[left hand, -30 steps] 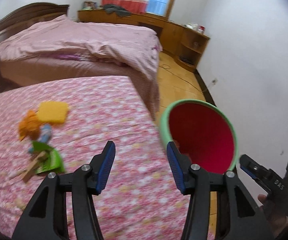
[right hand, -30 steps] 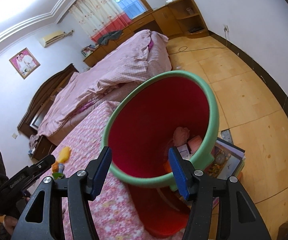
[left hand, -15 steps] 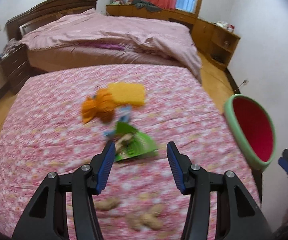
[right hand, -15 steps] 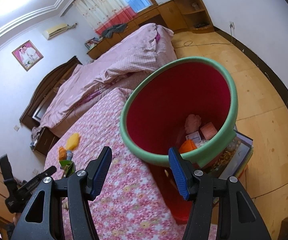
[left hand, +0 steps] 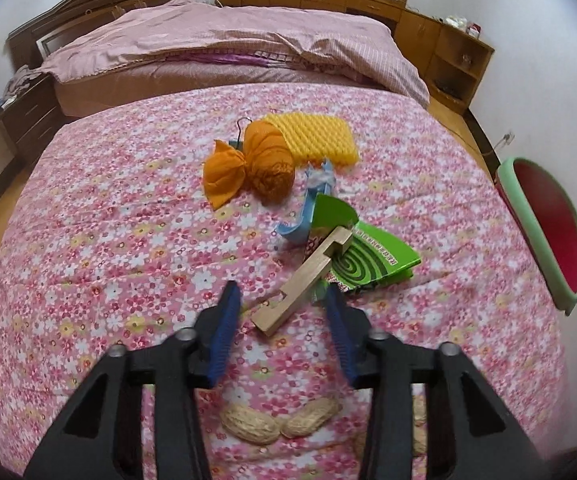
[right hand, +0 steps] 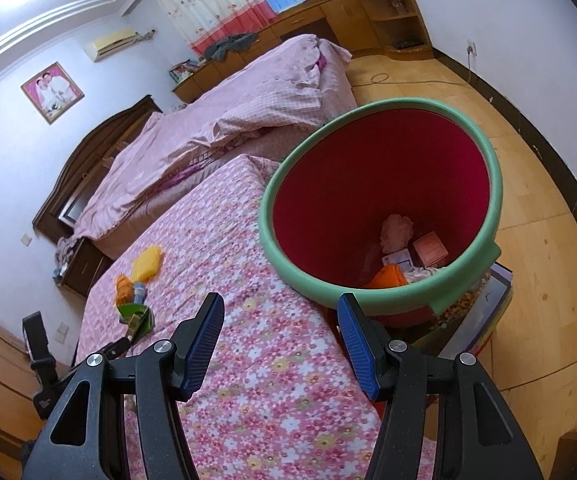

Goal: Collect trash
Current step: 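Grasp the light wooden stick with the left tool, then grasp the green mosquito-coil box with the right tool, then carry the wooden stick and green box over the red bin with both tools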

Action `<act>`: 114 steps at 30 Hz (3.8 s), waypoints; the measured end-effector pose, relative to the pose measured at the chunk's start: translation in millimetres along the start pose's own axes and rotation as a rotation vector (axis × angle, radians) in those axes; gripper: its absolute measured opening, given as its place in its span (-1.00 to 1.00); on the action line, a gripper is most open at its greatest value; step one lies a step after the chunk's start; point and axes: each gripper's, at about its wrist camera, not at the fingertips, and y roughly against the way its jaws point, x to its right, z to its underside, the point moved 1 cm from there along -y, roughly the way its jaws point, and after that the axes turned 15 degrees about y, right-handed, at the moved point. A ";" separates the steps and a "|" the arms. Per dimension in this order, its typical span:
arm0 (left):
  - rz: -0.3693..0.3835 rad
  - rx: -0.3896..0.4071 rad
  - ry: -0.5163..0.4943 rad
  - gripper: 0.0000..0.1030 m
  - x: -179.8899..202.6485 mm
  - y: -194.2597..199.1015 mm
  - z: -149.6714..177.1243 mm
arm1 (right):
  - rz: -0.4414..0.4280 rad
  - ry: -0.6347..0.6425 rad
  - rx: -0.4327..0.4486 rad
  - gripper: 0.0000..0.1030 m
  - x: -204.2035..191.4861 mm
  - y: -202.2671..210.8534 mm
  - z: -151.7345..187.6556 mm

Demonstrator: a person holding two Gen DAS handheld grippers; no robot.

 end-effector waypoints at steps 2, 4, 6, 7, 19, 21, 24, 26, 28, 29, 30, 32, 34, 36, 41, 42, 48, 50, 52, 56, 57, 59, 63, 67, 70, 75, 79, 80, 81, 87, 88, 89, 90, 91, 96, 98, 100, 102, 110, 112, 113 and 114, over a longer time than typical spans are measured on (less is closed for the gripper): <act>0.008 -0.016 -0.027 -0.32 1.3 -4.1 2.2 | -0.002 0.007 -0.006 0.17 -3.7 -1.5 0.1; 0.013 -0.026 -0.061 -0.47 6.2 -8.7 3.3 | -0.003 0.016 -0.012 0.17 -7.4 -3.3 0.4; 0.016 -0.022 -0.098 -0.59 13.0 -10.4 5.3 | -0.005 0.021 -0.017 0.17 -11.2 -5.0 0.2; 0.021 -0.024 -0.104 -0.66 14.5 -11.2 5.1 | -0.007 0.025 -0.019 0.17 -13.9 -6.3 -0.2; 0.157 -0.014 -0.053 -0.82 1.1 32.1 16.8 | -0.049 0.085 -0.066 0.17 -44.6 -30.4 0.2; 0.165 0.015 -0.027 -0.82 -4.5 43.0 15.2 | -0.059 0.098 -0.075 0.17 -51.7 -35.3 0.1; 0.147 0.063 0.030 -0.82 -17.1 52.2 7.8 | -0.078 0.115 -0.085 0.17 -66.5 -44.5 -1.4; 0.113 0.095 0.067 -0.82 -27.2 51.9 -1.8 | -0.093 0.117 -0.092 0.17 -74.8 -49.5 -1.3; 0.084 0.106 0.107 -0.82 -40.3 47.0 -11.2 | -0.113 0.120 -0.102 0.17 -85.2 -56.7 -2.4; 0.072 0.114 0.134 -0.82 -47.5 44.0 -16.3 | -0.120 0.125 -0.108 0.17 -90.8 -60.5 -3.0; 0.066 0.121 0.145 -0.82 -50.4 41.5 -18.5 | -0.128 0.132 -0.115 0.17 -97.0 -64.8 -3.0; 0.039 0.153 0.160 -0.82 -59.2 38.8 -25.0 | -0.146 0.145 -0.133 0.17 -108.6 -74.8 -3.1; 0.008 0.199 0.167 -0.82 -69.8 36.9 -29.1 | -0.168 0.152 -0.163 0.17 -121.0 -87.6 -2.7; -0.004 0.219 0.189 -0.82 -80.4 32.4 -32.3 | -0.178 0.160 -0.186 0.17 -131.1 -98.0 -1.6; 0.011 0.219 0.250 -0.82 -103.6 20.7 -36.3 | -0.182 0.173 -0.237 0.17 -158.3 -127.1 0.9; 0.017 0.217 0.257 -0.82 -105.0 18.5 -36.1 | -0.184 0.178 -0.245 0.17 -162.3 -130.6 1.2; 0.062 0.214 0.306 -0.82 -121.4 15.1 -36.0 | -0.126 0.268 -0.274 0.17 -200.0 -155.1 0.5; 0.070 0.216 0.316 -0.82 -122.1 16.5 -34.1 | -0.104 0.300 -0.274 0.17 -209.6 -161.0 1.1; 0.089 0.216 0.321 -0.82 -122.2 18.2 -33.2 | -0.086 0.328 -0.269 0.23 -216.8 -166.6 2.2; 0.126 0.220 0.311 -0.82 -119.2 21.5 -31.6 | -0.094 0.350 -0.251 0.55 -228.3 -173.4 3.4; 0.127 0.220 0.309 -0.82 -118.4 21.4 -32.0 | -0.086 0.359 -0.250 0.55 -231.7 -176.1 2.8; 0.133 0.216 0.308 -0.82 -117.4 21.1 -31.6 | -0.058 0.379 -0.251 0.55 -236.5 -181.3 2.1; 0.142 0.218 0.318 -0.82 -118.1 23.6 -30.6 | -0.004 0.416 -0.255 0.55 -245.0 -194.1 -1.1; 0.145 0.217 0.322 -0.82 -119.1 24.8 -29.7 | 0.037 0.459 -0.248 0.55 -250.5 -202.5 -2.9; 0.153 0.217 0.328 -0.82 -119.6 27.2 -28.9 | 0.061 0.495 -0.240 0.55 -253.8 -205.0 -0.8; 0.162 0.223 0.328 -0.82 -117.4 32.2 -27.5 | 0.108 0.538 -0.216 0.10 -252.0 -202.1 4.6; 0.159 0.220 0.325 -0.82 -115.0 33.5 -26.5 | 0.109 0.528 -0.209 -0.18 -241.2 -196.3 2.0; 0.159 0.220 0.325 -0.82 -115.1 33.5 -26.7 | 0.107 0.522 -0.209 -0.24 -239.6 -195.2 1.4; 0.159 0.220 0.325 -0.82 -115.4 33.6 -26.7 | 0.101 0.516 -0.209 -0.27 -237.1 -193.5 1.5; 0.155 0.217 0.332 -0.82 -115.9 32.1 -26.8 | 0.068 0.450 -0.184 -0.31 -216.5 -177.5 3.0; 0.155 0.217 0.332 -0.82 -115.6 32.0 -26.8 | 0.061 0.434 -0.176 -0.31 -212.9 -173.8 2.8; 0.155 0.217 0.332 -0.82 -116.1 31.9 -26.8 | 0.057 0.420 -0.169 -0.31 -208.6 -169.3 2.4; 0.157 0.218 0.331 -0.82 -115.4 31.9 -26.8 | 0.055 0.410 -0.163 -0.31 -204.7 -164.7 2.5; 0.157 0.218 0.331 -0.82 -115.5 31.9 -26.8 | 0.052 0.397 -0.155 -0.31 -199.0 -158.8 2.2; 0.158 0.217 0.329 -0.82 -116.2 30.3 -26.9 | 0.050 0.357 -0.115 -0.30 -176.7 -129.0 5.5; 0.158 0.216 0.329 -0.82 -116.4 29.5 -26.9 | 0.059 0.348 -0.101 -0.30 -169.5 -117.9 7.3; 0.159 0.215 0.328 -0.82 -116.2 28.3 -27.1 | 0.076 0.333 -0.084 -0.30 -157.9 -106.0 8.5; 0.159 0.216 0.323 -0.82 -115.4 27.5 -27.0 | 0.087 0.315 -0.072 -0.30 -148.4 -97.4 5.5; 0.146 0.208 0.294 -0.82 -104.7 20.9 -26.8 | 0.157 0.237 -0.013 -0.30 -97.0 -56.6 1.5; 0.140 0.210 0.280 -0.82 -99.9 22.4 -27.1 | 0.170 0.211 -0.001 -0.30 -84.3 -44.7 4.6; 0.138 0.212 0.273 -0.82 -96.7 24.2 -27.4 | 0.175 0.196 0.004 -0.30 -77.6 -39.7 5.9; 0.138 0.214 0.268 -0.82 -94.0 26.2 -27.5 | 0.178 0.183 0.009 -0.30 -70.7 -35.6 7.1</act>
